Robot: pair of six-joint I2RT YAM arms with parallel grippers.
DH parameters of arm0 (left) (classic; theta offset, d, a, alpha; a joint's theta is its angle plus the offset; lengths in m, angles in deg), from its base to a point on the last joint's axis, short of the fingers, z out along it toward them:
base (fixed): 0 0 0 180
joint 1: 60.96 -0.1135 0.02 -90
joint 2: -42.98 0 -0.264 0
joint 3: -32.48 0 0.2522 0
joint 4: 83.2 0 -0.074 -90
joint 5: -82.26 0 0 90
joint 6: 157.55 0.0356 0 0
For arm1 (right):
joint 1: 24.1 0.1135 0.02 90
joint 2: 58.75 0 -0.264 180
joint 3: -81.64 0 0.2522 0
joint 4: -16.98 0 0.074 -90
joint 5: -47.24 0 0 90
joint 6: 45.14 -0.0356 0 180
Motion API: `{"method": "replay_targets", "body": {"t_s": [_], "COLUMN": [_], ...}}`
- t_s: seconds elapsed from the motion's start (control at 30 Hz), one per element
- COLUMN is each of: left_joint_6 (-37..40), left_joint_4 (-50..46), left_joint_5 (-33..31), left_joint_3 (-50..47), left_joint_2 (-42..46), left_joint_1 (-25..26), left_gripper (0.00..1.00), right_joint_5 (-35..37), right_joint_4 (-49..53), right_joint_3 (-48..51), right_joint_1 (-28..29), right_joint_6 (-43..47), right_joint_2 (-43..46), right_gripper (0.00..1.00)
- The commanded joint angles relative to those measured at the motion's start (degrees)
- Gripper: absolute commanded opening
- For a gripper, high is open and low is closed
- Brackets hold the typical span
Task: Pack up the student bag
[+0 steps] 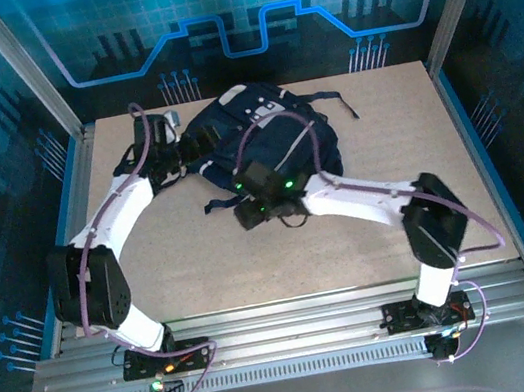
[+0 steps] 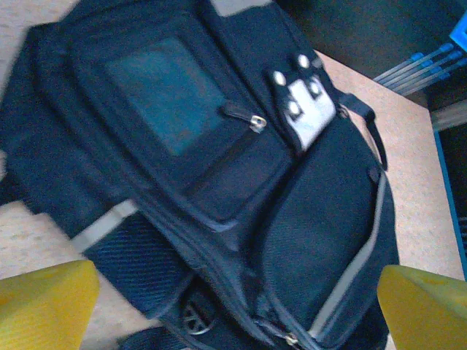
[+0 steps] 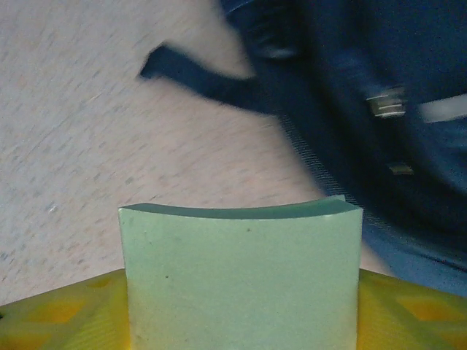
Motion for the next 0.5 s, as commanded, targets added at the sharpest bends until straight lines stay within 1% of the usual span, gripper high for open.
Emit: {"method": "replay_targets", "body": {"t_s": [0.0,0.07,0.17,0.27,0.37,0.47], "left_joint_6": [2.36,3.30,5.13,8.07,12.81,16.77], "left_joint_4": [-1.07,-1.03,-1.46,-2.56,-6.41,-12.58], "left_joint_5": [-3.47,-4.30,-5.93,-6.94,-10.37,-14.76], "left_joint_3": [3.36,5.26,8.79,13.23,19.42,27.51], "left_joint_2": [-2.93,-4.88,-8.43,-12.71,-17.65,-23.57], "left_joint_1": [4.42,7.31,11.40,15.82,20.15,24.08], "left_gripper": [0.99,0.99,0.99,0.97,0.96,0.95], "right_joint_5": [2.81,1.48,-3.82,-8.28,-10.11,-13.94], "right_joint_4": [-1.14,-1.70,-2.41,-2.66,-4.28,-6.70], "right_joint_3": [5.29,8.23,12.06,15.15,18.81,22.54], "right_joint_1": [-6.00,-10.86,-19.12,-26.69,-32.83,-39.26], "right_joint_6": [-0.82,-0.82,-1.17,-1.26,-1.65,-2.64], "right_joint_2": [6.00,9.24,13.20,15.13,16.59,18.08], "right_gripper": [0.71,0.71,0.72,0.73,0.73,0.73]}}
